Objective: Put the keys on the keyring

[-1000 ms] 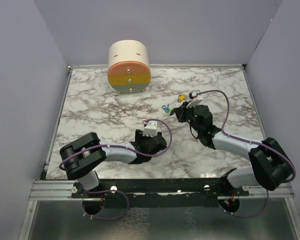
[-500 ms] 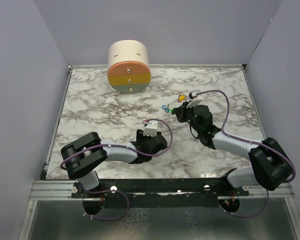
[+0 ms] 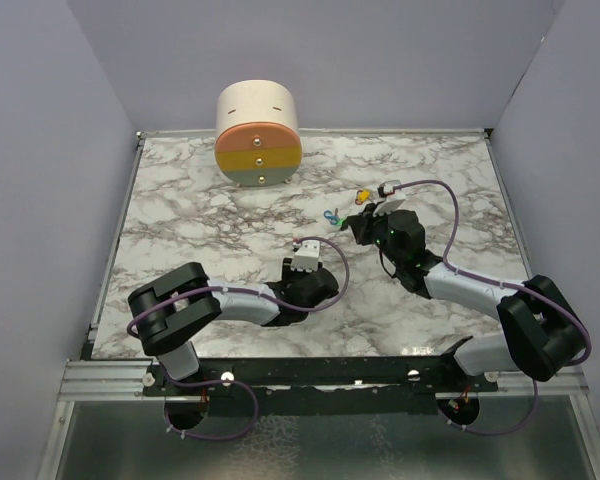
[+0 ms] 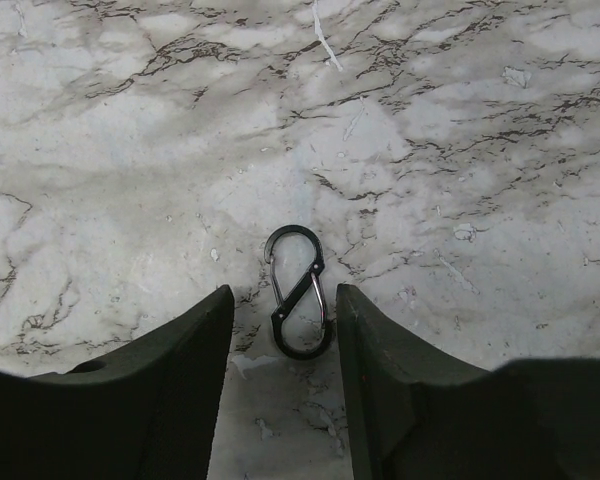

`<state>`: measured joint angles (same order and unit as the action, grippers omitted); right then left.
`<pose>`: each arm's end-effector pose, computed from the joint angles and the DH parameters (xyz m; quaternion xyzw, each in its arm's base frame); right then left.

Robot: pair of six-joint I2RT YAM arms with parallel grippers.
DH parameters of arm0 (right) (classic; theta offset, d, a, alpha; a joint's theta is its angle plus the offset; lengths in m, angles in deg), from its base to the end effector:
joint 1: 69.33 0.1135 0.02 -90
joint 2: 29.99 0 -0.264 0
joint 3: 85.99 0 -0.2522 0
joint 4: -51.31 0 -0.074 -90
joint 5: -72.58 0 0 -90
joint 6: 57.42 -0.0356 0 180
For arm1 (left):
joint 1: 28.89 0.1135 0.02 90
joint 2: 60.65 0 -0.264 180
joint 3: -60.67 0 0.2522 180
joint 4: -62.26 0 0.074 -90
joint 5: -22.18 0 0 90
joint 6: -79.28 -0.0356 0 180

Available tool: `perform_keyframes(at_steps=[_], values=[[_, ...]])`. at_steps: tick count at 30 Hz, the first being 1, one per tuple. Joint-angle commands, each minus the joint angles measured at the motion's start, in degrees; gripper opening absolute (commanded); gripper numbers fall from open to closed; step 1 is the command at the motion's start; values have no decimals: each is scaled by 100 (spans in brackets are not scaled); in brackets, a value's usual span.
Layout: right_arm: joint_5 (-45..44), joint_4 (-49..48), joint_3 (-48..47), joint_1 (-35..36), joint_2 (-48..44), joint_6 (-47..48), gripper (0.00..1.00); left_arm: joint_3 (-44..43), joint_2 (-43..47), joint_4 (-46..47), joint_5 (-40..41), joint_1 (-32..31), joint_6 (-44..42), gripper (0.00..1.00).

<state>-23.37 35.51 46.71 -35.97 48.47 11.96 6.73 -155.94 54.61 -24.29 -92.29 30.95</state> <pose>0.2430 0.1556 0.2127 -0.0568 0.7928 0.2380 0.5582 0.1559 -0.2565 0.1344 0.0364 0.8788 -0.0469 0.4735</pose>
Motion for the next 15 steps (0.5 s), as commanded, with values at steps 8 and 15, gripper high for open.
perform_keyframes(at_steps=[8,15], values=[[-81,55,37,-14,-37,76,1,-33,-139,-189,-63,-19,-88,29],[-66,60,32,-14,-27,89,1,-18,-90,-147,-64,-16,-154,12]])
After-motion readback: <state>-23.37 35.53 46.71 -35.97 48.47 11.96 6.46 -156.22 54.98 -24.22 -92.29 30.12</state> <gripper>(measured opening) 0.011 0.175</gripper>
